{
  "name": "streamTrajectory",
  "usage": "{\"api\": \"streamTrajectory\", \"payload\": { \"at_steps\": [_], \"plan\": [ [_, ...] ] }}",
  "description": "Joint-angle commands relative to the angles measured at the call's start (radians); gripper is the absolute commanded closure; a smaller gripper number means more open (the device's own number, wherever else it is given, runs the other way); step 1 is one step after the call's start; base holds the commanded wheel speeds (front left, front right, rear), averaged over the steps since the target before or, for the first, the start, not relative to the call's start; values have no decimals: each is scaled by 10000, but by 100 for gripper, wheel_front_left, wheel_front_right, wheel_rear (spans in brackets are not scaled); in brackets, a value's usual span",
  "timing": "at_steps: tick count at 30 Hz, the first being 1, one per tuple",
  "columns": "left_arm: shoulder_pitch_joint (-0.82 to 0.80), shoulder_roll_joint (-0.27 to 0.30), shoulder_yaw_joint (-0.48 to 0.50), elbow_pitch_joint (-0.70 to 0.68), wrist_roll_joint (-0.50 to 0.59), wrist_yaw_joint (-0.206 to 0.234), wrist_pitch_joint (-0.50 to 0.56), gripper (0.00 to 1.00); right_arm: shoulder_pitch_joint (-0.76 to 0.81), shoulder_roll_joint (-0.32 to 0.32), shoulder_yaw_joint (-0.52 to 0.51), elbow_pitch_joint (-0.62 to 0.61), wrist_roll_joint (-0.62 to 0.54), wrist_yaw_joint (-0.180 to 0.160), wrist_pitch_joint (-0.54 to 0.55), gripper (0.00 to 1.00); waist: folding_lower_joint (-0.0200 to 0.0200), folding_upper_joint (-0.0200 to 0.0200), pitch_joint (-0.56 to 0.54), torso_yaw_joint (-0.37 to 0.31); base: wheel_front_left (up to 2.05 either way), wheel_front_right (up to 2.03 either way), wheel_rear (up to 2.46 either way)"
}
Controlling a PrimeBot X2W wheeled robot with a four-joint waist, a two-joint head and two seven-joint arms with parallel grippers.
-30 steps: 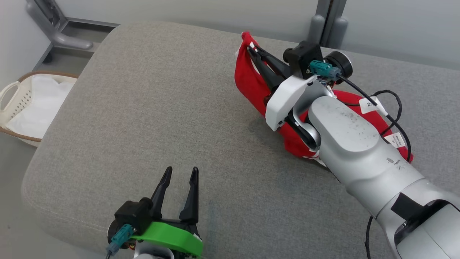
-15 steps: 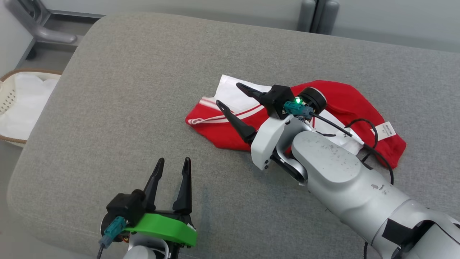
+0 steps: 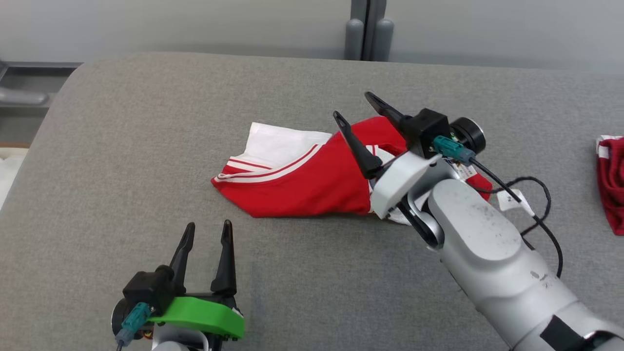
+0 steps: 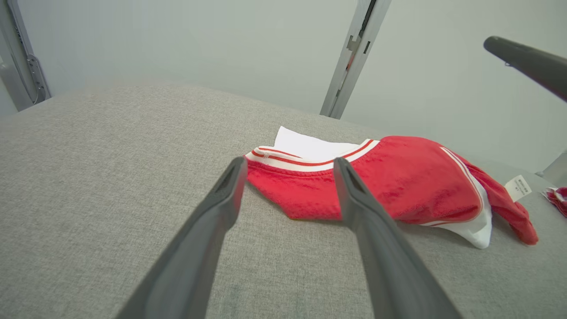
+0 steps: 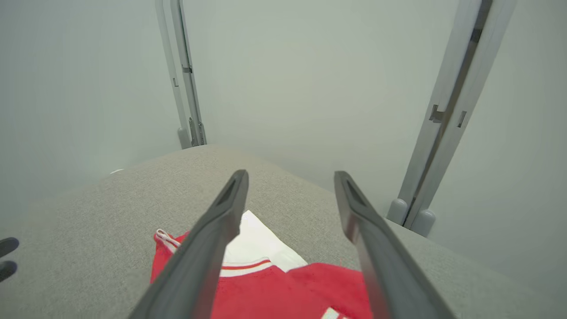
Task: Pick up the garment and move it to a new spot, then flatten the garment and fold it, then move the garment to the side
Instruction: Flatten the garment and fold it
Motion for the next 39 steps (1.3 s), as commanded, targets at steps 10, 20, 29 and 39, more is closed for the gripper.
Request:
{"api": "streamTrajectory", "payload": {
  "at_steps": [10, 20, 29, 39],
  "plan": [
    [801, 26, 400, -69, 193, -20, -3, 0, 3848, -27, -3305, -2026, -2346, -16, -46, 0, 0, 0, -1082, -1306, 0, 0, 0],
    [1496, 24, 678, -47, 58, -12, -3, 0, 6786, -28, -4901, -3641, -2099, -16, -45, 0, 0, 0, -1506, -1689, 0, 0, 0],
    [1535, 26, 760, 74, 31, -61, -3, 0, 7211, -30, -5077, -4019, -2142, -16, -47, 0, 0, 0, -1534, -1794, 0, 0, 0],
    [-926, 1228, 521, 929, 288, -434, 1132, 0, 6843, -32, -4882, -4167, -2284, -16, -48, 0, 0, 0, -947, -1962, 0, 0, 0]
  ]
}}
